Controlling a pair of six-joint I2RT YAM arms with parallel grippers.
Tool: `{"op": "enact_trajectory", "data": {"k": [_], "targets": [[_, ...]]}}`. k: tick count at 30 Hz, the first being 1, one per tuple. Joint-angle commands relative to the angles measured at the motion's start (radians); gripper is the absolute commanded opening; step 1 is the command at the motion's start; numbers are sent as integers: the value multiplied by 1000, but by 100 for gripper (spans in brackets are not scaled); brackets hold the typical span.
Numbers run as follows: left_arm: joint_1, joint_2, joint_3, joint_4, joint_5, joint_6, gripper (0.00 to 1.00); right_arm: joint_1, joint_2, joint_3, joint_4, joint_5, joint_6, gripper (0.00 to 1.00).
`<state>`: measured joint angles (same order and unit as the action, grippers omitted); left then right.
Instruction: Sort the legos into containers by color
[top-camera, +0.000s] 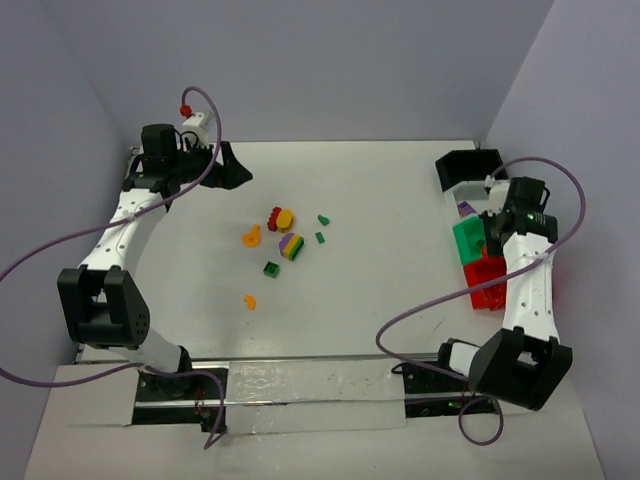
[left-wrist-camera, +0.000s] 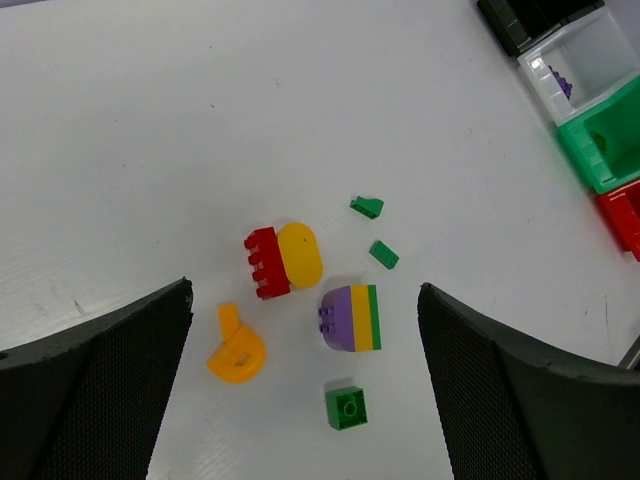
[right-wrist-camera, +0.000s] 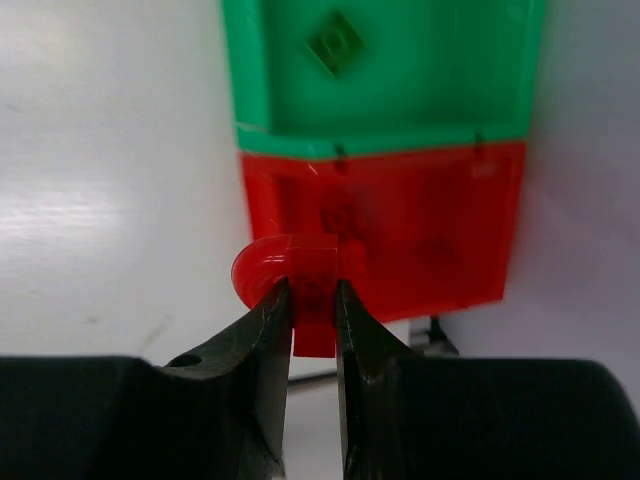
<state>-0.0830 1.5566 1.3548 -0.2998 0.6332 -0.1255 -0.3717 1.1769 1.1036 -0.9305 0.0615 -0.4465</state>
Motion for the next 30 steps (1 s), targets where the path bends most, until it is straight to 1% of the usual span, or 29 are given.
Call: {"op": "enact_trajectory", "data": {"k": [1, 2, 4, 8, 11, 14, 18, 19, 20, 21, 24, 26, 30], "targets": [[-20, 0, 41, 5, 6, 10, 99, -129, 8, -41, 8, 81, -129, 3], [-24, 2, 44, -2, 5, 13, 99, -175, 10, -54, 31, 81, -157, 3], [-27, 6, 52, -12, 5, 17, 99, -216, 35, -69, 62, 82, -177, 3], [-29, 2, 58, -15, -1, 16, 99, -259, 76, -83, 101, 72, -206, 5], [-31, 1, 62, -22, -9, 17, 99, -259, 102, -74, 124, 73, -208, 13], [-32, -4, 58, -21, -16, 17, 99, -259, 140, -46, 143, 78, -212, 27], [-32, -9, 45, -17, -20, 16, 99, -259, 178, 14, 143, 61, -198, 32], [-32, -10, 43, -21, -23, 17, 99, -258, 200, 39, 127, 51, -188, 36], [-32, -10, 43, -22, -25, 18, 99, -256, 211, 51, 119, 43, -184, 38], [-32, -13, 41, -22, -28, 21, 99, -251, 217, 65, 108, 35, -180, 40], [-32, -20, 33, -18, -33, 27, 99, -222, 223, 87, 80, 25, -174, 48], [-32, -23, 30, -18, -33, 29, 99, -171, 204, 90, 65, 27, -165, 53], [-32, -28, 23, -13, -33, 25, 99, -37, 181, 117, 37, 29, -115, 51]]}}
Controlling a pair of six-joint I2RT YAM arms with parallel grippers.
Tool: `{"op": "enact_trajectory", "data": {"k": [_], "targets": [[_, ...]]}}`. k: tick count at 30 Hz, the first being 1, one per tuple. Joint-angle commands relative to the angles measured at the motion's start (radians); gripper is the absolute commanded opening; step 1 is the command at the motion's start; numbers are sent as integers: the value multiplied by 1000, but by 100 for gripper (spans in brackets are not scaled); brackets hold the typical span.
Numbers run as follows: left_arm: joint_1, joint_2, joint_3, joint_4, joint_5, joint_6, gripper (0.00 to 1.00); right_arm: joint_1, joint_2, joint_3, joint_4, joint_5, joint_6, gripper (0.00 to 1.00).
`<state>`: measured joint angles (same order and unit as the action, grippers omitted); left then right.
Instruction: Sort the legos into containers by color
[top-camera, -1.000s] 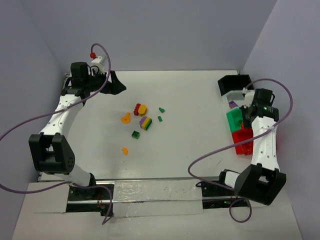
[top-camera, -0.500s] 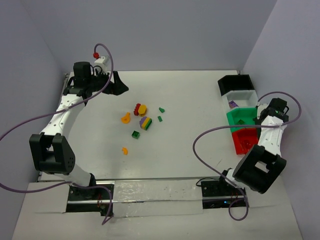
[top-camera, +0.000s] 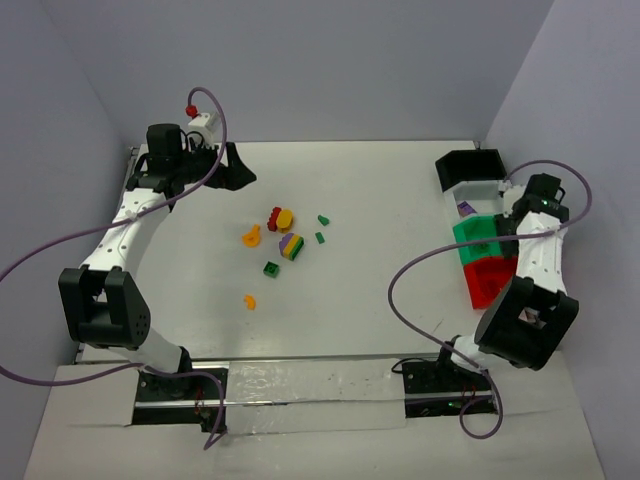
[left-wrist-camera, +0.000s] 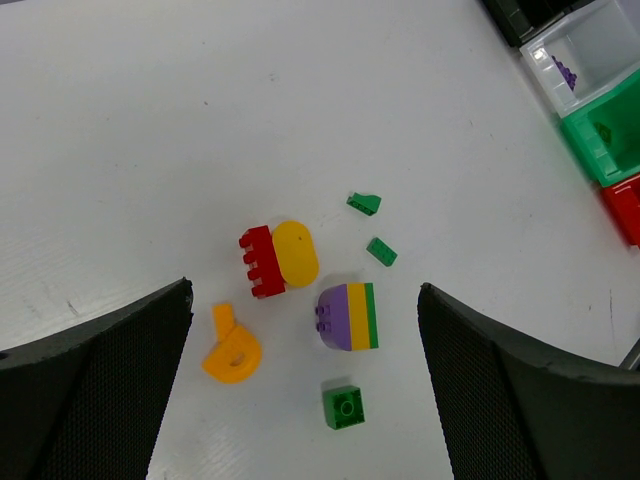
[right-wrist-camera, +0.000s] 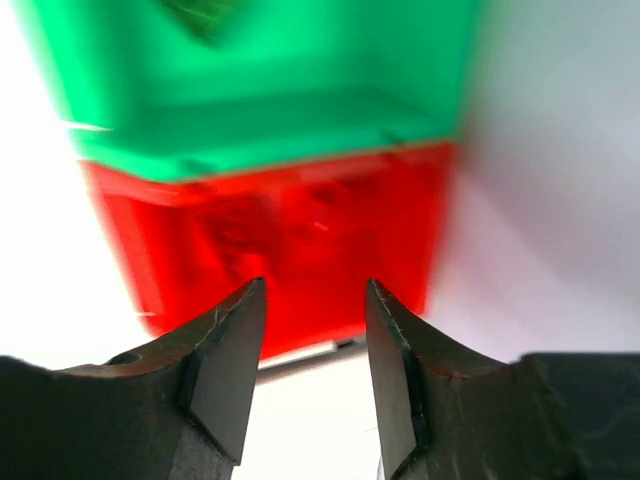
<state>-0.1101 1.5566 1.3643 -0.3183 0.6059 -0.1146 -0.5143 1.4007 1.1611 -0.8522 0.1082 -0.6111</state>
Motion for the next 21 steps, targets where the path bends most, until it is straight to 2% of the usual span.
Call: {"op": "enact_trajectory", "data": {"k": [1, 4, 5, 6, 9, 13, 18, 21], "targets": [[-5, -29, 12, 7, -4, 13, 99, 147, -41, 80, -58, -45, 71, 51], [-5, -30, 2, 21, 13, 4, 99, 313, -4, 175, -104, -207, 178, 48], [-5, -32, 1, 24, 22, -1, 99, 319, 16, 196, -106, -214, 204, 48], [-5, -29, -1, 29, 31, -4, 99, 400, 40, 217, -99, -290, 239, 47], [7, -30, -8, 42, 74, -31, 99, 554, 144, 296, -27, -394, 340, 47], [35, -44, -16, 50, 97, -47, 99, 760, 379, 458, 24, -372, 446, 46], [56, -47, -19, 53, 102, -57, 99, 916, 600, 674, 31, -310, 489, 47], [58, -43, -22, 56, 97, -56, 99, 960, 736, 812, -1, -302, 494, 48]]}}
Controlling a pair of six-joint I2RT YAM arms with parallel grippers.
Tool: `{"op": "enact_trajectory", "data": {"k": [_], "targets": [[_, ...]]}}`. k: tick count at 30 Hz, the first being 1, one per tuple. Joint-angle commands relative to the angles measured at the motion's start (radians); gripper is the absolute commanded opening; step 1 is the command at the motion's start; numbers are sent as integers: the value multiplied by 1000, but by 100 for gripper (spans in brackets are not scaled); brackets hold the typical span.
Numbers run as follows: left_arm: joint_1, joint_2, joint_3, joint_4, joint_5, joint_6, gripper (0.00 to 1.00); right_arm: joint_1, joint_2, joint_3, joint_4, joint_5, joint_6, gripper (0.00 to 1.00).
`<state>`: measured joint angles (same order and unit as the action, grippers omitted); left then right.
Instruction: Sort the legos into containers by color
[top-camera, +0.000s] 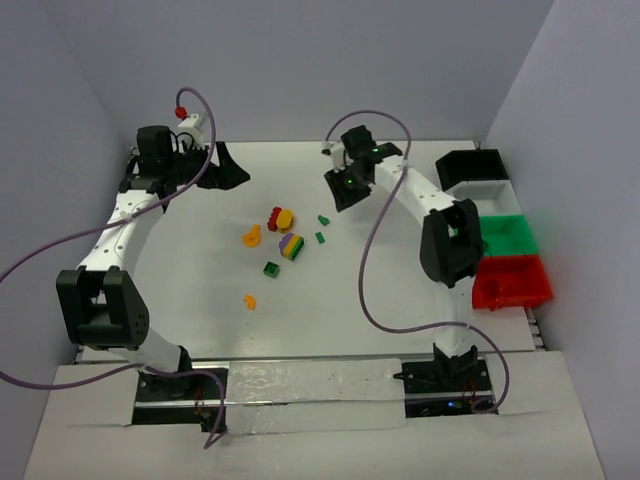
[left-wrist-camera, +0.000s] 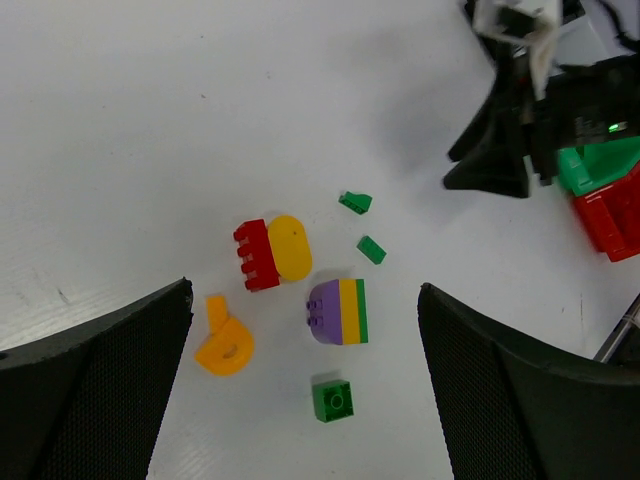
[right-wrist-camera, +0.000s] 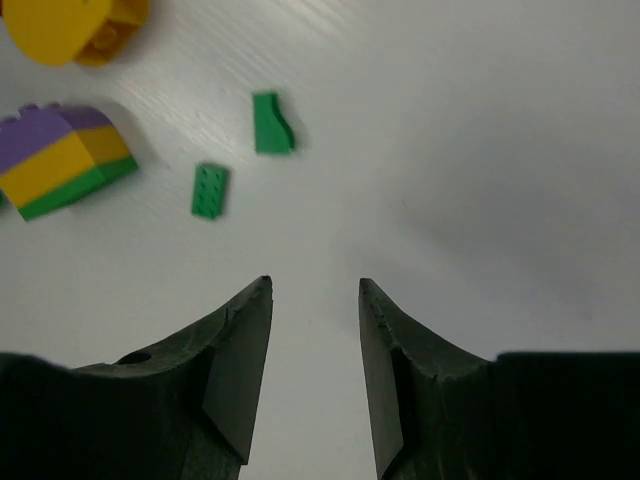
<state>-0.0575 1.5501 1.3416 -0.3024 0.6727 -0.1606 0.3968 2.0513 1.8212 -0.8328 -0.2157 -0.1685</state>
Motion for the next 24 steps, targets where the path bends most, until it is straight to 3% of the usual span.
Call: {"op": "enact_trajectory", "data": {"k": [1, 24], "targets": [[5, -35, -1, 38, 30, -6, 99, 59, 136, 196, -23, 21, 53, 48], [16, -5, -6, 32, 14, 13, 99, 121, 388, 314, 17, 33, 16, 49]]}}
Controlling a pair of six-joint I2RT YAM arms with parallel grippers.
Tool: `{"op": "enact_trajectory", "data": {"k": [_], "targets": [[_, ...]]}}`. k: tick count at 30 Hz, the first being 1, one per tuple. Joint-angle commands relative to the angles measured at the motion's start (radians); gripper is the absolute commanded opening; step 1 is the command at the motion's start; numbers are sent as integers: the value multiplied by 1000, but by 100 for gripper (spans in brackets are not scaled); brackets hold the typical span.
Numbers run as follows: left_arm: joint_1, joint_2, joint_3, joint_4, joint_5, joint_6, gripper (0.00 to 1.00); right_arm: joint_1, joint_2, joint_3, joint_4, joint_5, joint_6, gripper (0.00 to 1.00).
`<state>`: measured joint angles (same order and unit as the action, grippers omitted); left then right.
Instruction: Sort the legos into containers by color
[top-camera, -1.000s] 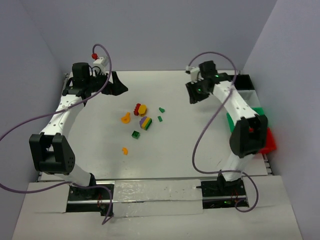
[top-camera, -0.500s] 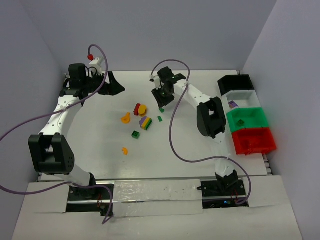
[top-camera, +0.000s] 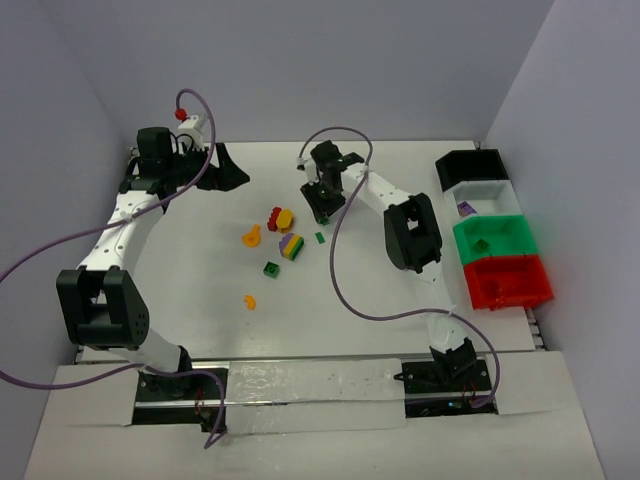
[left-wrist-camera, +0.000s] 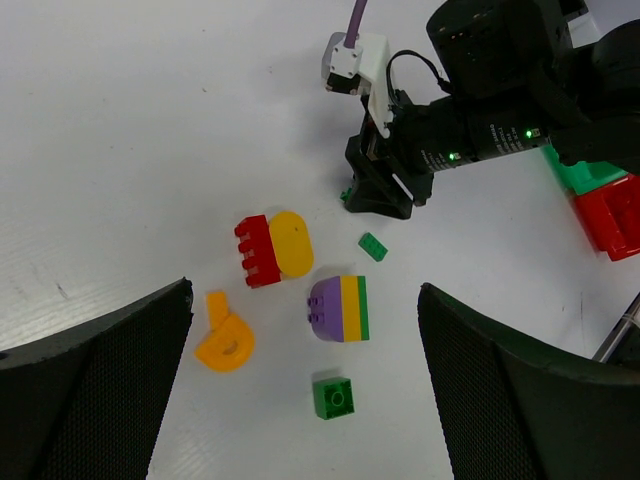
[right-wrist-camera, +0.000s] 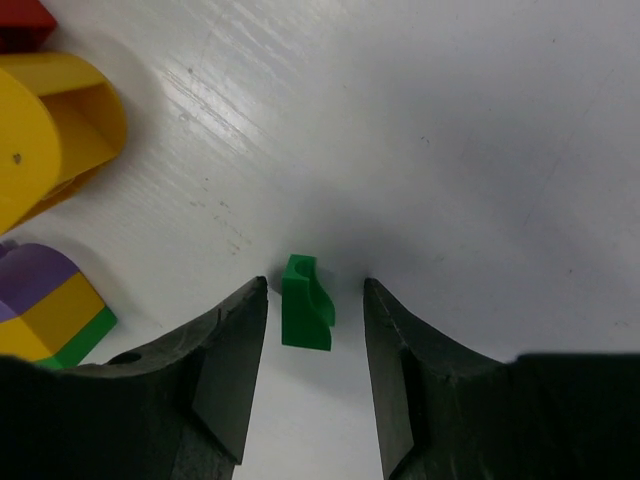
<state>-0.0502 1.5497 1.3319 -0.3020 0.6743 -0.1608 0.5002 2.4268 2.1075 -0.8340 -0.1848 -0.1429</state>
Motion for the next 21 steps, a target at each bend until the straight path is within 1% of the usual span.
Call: {"op": "enact_trajectory", "data": {"k": [1, 3, 6, 7, 8, 9, 11, 14, 15, 16, 17, 18, 21], "targets": [[9, -4, 4, 32, 11, 14, 99, 20, 12, 24, 20, 7, -14, 46], [9, -3, 6, 31, 10, 14, 99, 20, 7, 6, 26, 13, -18, 39], [9, 0, 10, 30, 11, 13, 99, 23, -30, -36, 38, 39, -21, 23], [9, 0, 10, 31, 12, 12, 99, 23, -34, -42, 39, 45, -21, 23], [9, 3, 12, 32, 13, 10, 99, 21, -77, -100, 51, 59, -21, 17], [9, 1, 12, 35, 13, 10, 99, 21, -128, -121, 62, 63, -21, 15], [9, 1, 14, 35, 10, 13, 99, 14, -177, -177, 63, 75, -25, 14], [4, -10, 16, 33, 0, 33, 98, -26, -369, -287, 62, 84, -31, 14], [0, -12, 15, 31, -18, 39, 98, -55, -404, -335, 58, 84, -32, 14], [-8, -20, 14, 29, -27, 46, 98, -79, -485, -366, 54, 84, -34, 14], [-10, -24, 13, 28, -34, 52, 98, -106, -500, -397, 47, 86, -39, 14], [-16, -27, 12, 25, -38, 59, 98, -134, -562, -445, 33, 90, -44, 14], [-36, -35, 1, 27, -47, 66, 98, -308, -747, -569, 9, 101, -75, 14]]}}
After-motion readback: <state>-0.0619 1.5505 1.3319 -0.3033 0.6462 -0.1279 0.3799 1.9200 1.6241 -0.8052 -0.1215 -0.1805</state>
